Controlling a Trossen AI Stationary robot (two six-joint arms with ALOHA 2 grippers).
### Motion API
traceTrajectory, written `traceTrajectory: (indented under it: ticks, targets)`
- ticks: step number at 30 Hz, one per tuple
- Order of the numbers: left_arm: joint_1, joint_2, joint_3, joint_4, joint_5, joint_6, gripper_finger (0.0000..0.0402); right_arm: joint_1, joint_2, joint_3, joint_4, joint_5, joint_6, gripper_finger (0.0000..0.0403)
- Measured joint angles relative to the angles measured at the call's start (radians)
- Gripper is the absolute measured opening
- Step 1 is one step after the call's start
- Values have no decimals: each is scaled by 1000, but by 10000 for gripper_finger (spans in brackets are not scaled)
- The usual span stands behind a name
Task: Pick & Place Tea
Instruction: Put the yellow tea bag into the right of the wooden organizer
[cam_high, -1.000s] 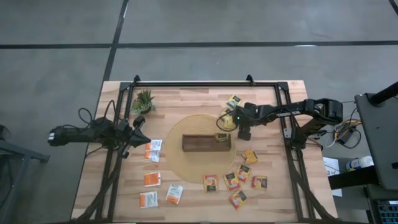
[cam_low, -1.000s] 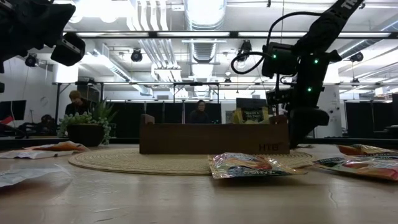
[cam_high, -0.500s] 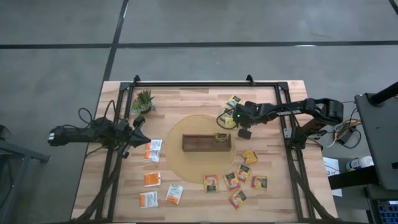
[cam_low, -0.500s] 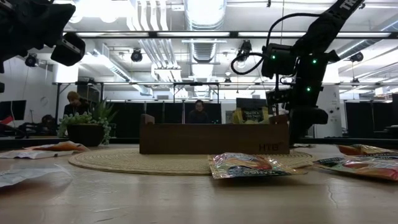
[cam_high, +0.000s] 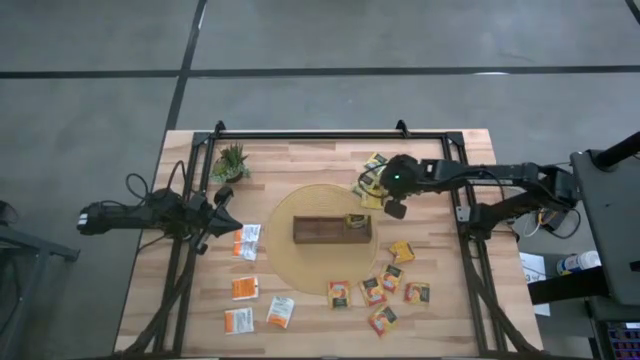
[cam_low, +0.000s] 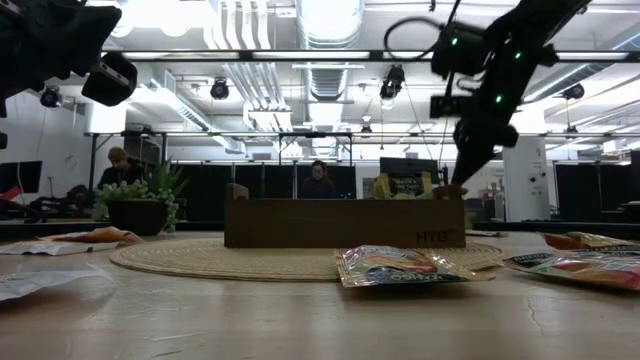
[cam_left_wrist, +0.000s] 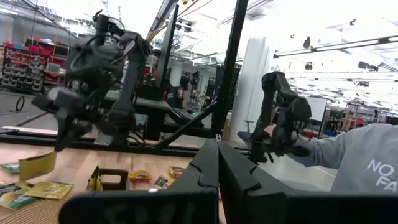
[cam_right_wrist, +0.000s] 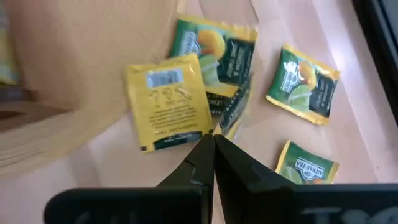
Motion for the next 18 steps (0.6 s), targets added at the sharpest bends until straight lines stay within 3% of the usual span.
traceTrajectory:
  ticks: [10,18]
  targets:
    - [0,0,0,0,0,0,0,0,-198,0,-7,-177,50,8]
    - [0,0,0,0,0,0,0,0,-219,0,-47,-307,79,8]
